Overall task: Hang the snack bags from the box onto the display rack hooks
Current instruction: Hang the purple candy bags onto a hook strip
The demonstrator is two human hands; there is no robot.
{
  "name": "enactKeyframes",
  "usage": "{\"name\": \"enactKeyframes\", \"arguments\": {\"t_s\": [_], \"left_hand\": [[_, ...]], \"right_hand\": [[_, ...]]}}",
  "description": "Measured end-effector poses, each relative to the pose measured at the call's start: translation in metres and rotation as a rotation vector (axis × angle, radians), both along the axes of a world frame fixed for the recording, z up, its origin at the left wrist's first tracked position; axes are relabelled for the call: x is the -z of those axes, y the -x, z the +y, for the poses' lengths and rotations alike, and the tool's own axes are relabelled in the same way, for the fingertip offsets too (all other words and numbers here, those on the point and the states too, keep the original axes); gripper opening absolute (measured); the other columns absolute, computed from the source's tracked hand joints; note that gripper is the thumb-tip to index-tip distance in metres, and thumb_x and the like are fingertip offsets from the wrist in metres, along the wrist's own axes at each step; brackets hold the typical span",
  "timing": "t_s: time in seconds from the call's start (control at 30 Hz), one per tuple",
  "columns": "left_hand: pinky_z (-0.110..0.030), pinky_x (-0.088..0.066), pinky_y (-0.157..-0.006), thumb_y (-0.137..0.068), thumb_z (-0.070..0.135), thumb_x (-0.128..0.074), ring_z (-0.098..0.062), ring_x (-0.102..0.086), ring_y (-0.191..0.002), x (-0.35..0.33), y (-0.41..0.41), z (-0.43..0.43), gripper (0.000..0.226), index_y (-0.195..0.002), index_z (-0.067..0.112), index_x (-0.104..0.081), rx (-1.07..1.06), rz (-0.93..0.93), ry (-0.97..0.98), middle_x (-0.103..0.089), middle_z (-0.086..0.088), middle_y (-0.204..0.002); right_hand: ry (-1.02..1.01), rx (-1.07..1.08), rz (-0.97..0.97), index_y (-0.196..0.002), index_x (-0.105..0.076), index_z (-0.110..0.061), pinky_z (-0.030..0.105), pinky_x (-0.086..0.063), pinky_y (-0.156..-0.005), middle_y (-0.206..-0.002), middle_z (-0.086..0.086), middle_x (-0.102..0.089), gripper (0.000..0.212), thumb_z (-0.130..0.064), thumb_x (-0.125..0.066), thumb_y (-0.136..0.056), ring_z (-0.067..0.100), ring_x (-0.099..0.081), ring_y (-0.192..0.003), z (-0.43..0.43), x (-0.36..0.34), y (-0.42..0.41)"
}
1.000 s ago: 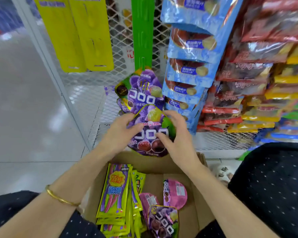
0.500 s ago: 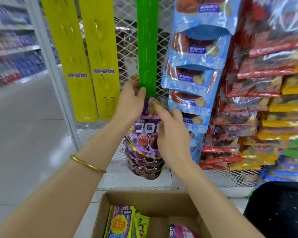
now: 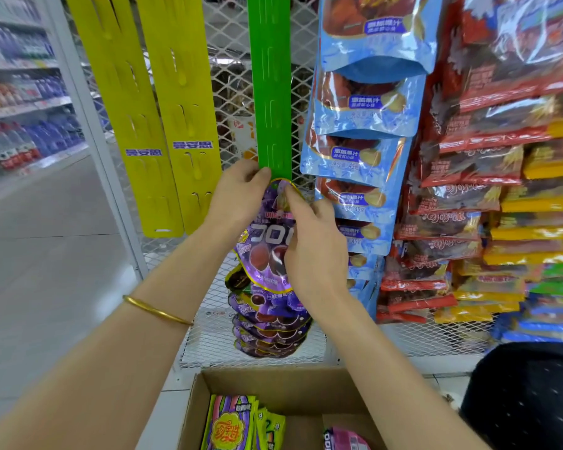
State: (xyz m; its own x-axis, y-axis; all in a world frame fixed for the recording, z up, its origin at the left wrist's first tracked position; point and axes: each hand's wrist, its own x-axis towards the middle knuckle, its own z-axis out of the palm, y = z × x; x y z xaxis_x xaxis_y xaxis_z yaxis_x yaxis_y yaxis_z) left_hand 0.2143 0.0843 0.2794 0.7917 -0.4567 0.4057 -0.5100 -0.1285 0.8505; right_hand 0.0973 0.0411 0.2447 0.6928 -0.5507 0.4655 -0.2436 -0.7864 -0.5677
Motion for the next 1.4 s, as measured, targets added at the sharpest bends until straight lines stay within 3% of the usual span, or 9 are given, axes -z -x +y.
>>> {"name": "enactKeyframes", "arguments": {"t_s": [0.23,0.5,0.63,0.8,1.03,1.27,1.4], "left_hand": [[-0.028,-0.03,-0.06,-0.094,0.018,-0.049,-0.015,-0.042,-0.068,0.001,0.003,0.001,0.026,-0.086,-0.005,-0.058,-0.023,-0.061,-0.001,-0.05,-0.014,-0.075],[-0.029,-0.026,-0.054,-0.094,0.018,-0.049,-0.016,-0.033,-0.059,0.003,0.001,0.003,0.026,-0.07,0.008,-0.048,-0.018,-0.074,0.02,-0.036,-0.002,-0.059],[-0.032,-0.031,-0.06,-0.096,0.018,-0.048,-0.016,-0.035,-0.063,0.006,0.001,0.005,0.028,-0.081,-0.006,-0.052,-0.005,-0.061,0.044,-0.038,-0.011,-0.065],[-0.03,-0.024,-0.056,-0.094,0.017,-0.05,-0.012,-0.03,-0.056,0.007,-0.001,0.005,0.032,-0.063,0.016,-0.043,-0.017,-0.072,0.06,-0.034,0.001,-0.056],[-0.024,-0.023,-0.048,-0.093,0.017,-0.052,-0.006,-0.03,-0.049,0.005,0.0,0.005,0.04,-0.056,0.02,-0.037,-0.052,-0.134,0.021,-0.034,0.004,-0.051],[-0.019,-0.019,-0.043,-0.094,0.017,-0.051,-0.003,-0.028,-0.043,0.005,0.003,0.006,0.042,-0.056,0.022,-0.035,-0.056,-0.16,0.012,-0.03,0.005,-0.049],[-0.026,-0.028,-0.054,-0.094,0.018,-0.051,-0.011,-0.031,-0.052,0.008,0.002,0.007,0.038,-0.058,0.018,-0.039,-0.022,-0.097,0.048,-0.032,0.003,-0.052]], "right_hand": [[-0.003,-0.01,0.019,-0.146,-0.022,-0.037,0.039,-0.042,-0.077,-0.128,0.005,-0.036,0.077,0.0,-0.045,-0.082,0.036,-0.056,-0.094,-0.001,-0.003,0.001],[0.007,-0.007,0.079,-0.146,-0.023,-0.033,0.038,-0.039,-0.071,-0.126,0.007,-0.036,0.072,0.001,-0.042,-0.084,0.038,-0.056,-0.092,0.0,0.003,0.001],[-0.032,-0.042,0.1,-0.146,-0.023,-0.032,0.039,-0.042,-0.071,-0.126,0.007,-0.036,0.073,-0.001,-0.047,-0.084,0.037,-0.056,-0.091,0.003,0.014,0.002],[-0.023,-0.091,-0.056,-0.145,-0.026,-0.033,0.041,-0.041,-0.066,-0.115,0.007,-0.04,0.07,-0.001,-0.043,-0.085,0.037,-0.053,-0.077,0.005,0.01,0.004],[0.032,-0.032,0.019,-0.145,-0.022,-0.034,0.041,-0.043,-0.072,-0.131,0.006,-0.036,0.065,-0.006,-0.04,-0.089,0.038,-0.057,-0.089,0.0,-0.006,-0.001],[0.031,-0.017,0.052,-0.144,-0.026,-0.032,0.042,-0.044,-0.076,-0.132,0.006,-0.037,0.059,-0.012,-0.041,-0.09,0.038,-0.057,-0.095,-0.002,-0.003,-0.001],[0.024,-0.025,0.059,-0.144,-0.025,-0.032,0.042,-0.044,-0.072,-0.124,0.006,-0.039,0.062,-0.009,-0.041,-0.089,0.038,-0.056,-0.091,-0.002,0.009,-0.001]]}}
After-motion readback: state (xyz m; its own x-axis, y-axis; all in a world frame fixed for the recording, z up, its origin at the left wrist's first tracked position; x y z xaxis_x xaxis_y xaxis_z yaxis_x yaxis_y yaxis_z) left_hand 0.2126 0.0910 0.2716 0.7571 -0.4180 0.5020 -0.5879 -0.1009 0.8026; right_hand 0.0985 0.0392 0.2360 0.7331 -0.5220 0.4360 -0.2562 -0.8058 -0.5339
